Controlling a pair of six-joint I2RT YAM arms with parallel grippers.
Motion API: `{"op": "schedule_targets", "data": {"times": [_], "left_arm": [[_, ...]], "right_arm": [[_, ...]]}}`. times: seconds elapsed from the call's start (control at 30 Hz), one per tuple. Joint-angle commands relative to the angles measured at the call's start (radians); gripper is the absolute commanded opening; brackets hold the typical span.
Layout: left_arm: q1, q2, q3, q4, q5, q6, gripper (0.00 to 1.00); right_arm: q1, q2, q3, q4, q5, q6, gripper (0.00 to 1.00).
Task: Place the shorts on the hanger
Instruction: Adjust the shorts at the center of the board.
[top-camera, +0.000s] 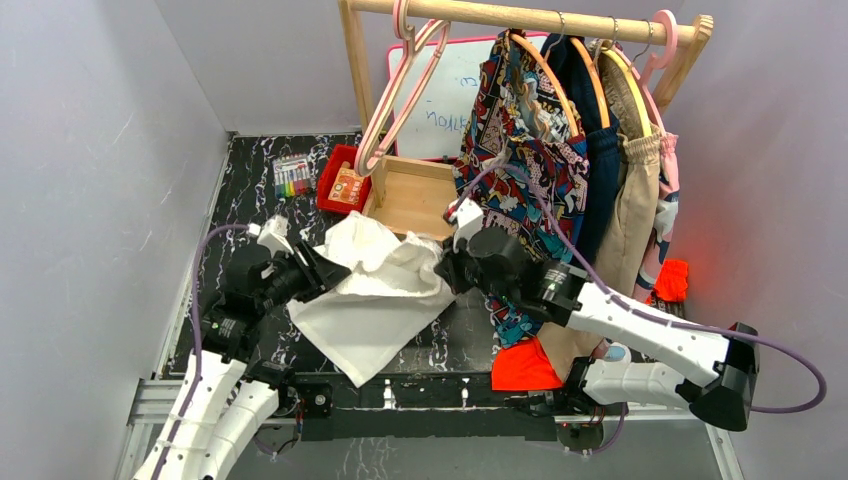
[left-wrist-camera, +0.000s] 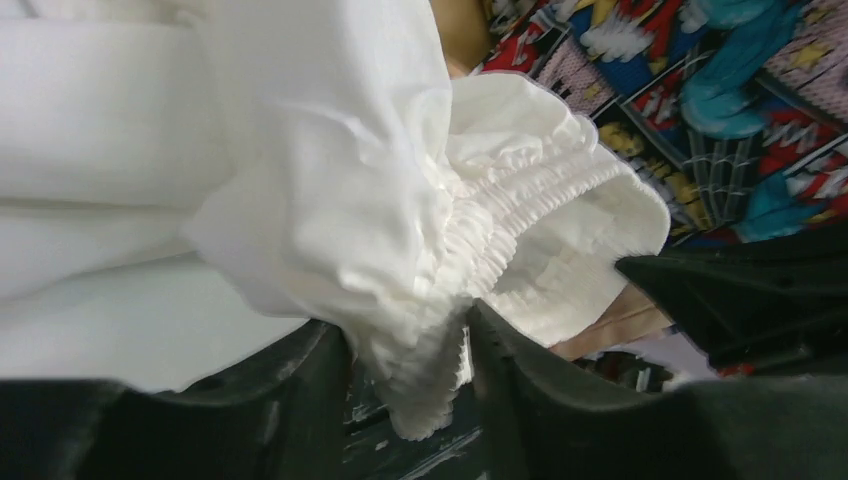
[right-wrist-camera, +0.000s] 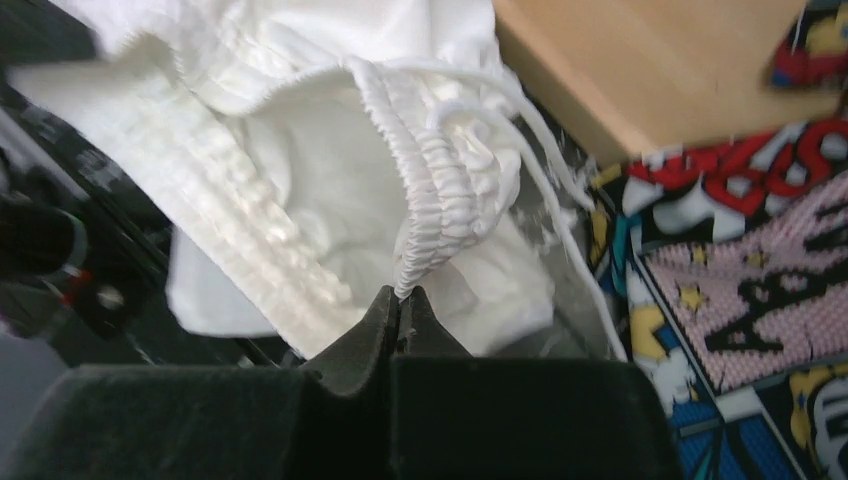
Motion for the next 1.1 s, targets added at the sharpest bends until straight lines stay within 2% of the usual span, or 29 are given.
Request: {"op": "schedule_targets", "data": {"times": [0.0, 0.03, 0.07, 0.17, 0.37, 0.5, 0.57, 0.77, 0.97, 1.07], "left_arm": [[-0.004, -0.027, -0.065, -0.033, -0.017, 0.015, 0.64], [-0.004, -0.03, -0.067, -0.045, -0.024, 0.02, 0.77], [-0.003, -0.031, -0.064, -0.059, -0.034, 0.026, 0.86], [-0.004, -0.027, -0.042, -0.086, -0.054, 0.07, 0.97], [-0.022, 0.028, 0.002, -0.043, 0.001, 0.183, 0.98], [-0.065, 0.163, 0.024, -0.018, 0.005, 0.225, 0.98], [-0.152, 0.222, 0.041, -0.001, -0.089, 0.232, 0.98], [-0.522, 0.36, 0.081, 0.009, -0.434, 0.212, 0.98], [-0.695, 0.337, 0.024, -0.042, -0.617, 0.137, 0.97], [-0.772, 0.393, 0.042, -0.077, -0.699, 0.13, 0.94]], "right_arm": [[0.002, -0.011, -0.142, -0.085, 0.061, 0.009, 0.0], [0.002, -0.019, -0.166, -0.081, 0.061, 0.018, 0.0], [0.002, -0.027, -0.178, -0.08, 0.064, 0.023, 0.0], [0.002, -0.045, -0.186, -0.078, 0.081, 0.023, 0.0], [0.002, -0.051, -0.195, -0.063, 0.125, 0.027, 0.0], [0.001, -0.041, -0.212, 0.002, 0.145, 0.051, 0.0], [-0.003, -0.014, -0.209, 0.032, 0.16, 0.056, 0.0], [-0.075, 0.061, -0.186, 0.052, 0.141, 0.079, 0.0], [-0.12, 0.003, -0.227, 0.045, 0.113, 0.089, 0.0], [-0.125, -0.021, -0.246, 0.047, 0.1, 0.096, 0.0]]}}
